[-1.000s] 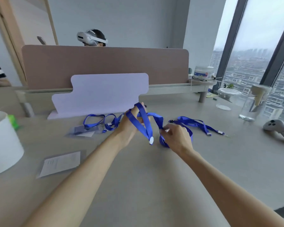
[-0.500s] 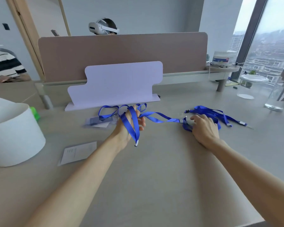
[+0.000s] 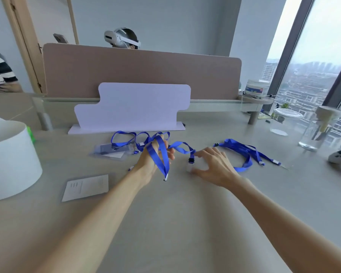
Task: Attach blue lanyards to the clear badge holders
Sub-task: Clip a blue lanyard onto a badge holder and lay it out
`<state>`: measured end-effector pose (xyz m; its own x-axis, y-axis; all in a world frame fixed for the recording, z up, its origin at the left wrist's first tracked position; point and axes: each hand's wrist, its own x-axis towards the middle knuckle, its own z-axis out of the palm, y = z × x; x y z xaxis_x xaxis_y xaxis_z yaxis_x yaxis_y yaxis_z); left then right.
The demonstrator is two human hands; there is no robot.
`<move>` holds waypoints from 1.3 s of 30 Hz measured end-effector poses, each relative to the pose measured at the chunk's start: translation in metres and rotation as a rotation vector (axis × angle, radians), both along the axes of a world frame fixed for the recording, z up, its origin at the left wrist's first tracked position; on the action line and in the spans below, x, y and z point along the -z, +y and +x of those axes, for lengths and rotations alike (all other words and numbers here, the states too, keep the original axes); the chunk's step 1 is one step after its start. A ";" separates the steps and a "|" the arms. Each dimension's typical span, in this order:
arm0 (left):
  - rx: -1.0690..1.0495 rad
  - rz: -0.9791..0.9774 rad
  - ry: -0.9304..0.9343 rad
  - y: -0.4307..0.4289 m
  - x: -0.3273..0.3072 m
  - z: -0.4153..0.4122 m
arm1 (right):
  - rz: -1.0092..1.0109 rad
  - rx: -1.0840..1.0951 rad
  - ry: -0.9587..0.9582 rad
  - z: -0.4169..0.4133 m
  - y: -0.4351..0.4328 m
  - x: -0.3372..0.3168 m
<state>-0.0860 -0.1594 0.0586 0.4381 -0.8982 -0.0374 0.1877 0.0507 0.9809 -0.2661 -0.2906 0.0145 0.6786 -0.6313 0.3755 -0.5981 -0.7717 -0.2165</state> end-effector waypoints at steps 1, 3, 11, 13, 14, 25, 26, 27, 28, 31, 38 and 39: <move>0.007 0.013 -0.008 0.002 0.001 0.007 | 0.002 -0.014 -0.031 0.004 0.001 -0.002; 0.030 0.055 -0.023 0.006 0.002 0.021 | 0.035 -0.061 -0.012 0.010 0.005 -0.005; 0.013 0.293 0.051 0.008 -0.011 0.060 | 0.143 -0.121 0.117 0.034 0.003 0.005; -0.019 0.297 0.071 0.005 -0.013 0.074 | 0.121 -0.143 0.081 0.036 0.002 0.005; -0.018 0.305 0.027 0.002 -0.012 0.081 | 0.091 -0.169 0.045 0.037 0.002 0.006; -0.089 0.383 -1.006 0.072 0.018 0.124 | 0.557 -0.241 -0.528 0.103 0.097 -0.026; -0.064 0.349 -1.046 0.084 0.025 0.122 | 0.578 -0.273 -0.509 0.112 0.107 -0.025; -0.047 0.314 -1.108 0.096 0.033 0.123 | 0.589 -0.307 -0.485 0.121 0.116 -0.022; -0.043 0.286 -1.179 0.106 0.041 0.127 | 0.590 -0.339 -0.458 0.129 0.124 -0.018; -0.045 0.342 -1.326 0.131 0.056 0.145 | 0.581 -0.364 -0.385 0.148 0.137 -0.004; 0.002 0.360 -1.405 0.144 0.064 0.154 | 0.451 -0.293 -0.259 0.170 0.114 0.009; 0.007 0.361 -1.425 0.143 0.061 0.154 | 0.434 -0.268 -0.265 0.172 0.108 0.011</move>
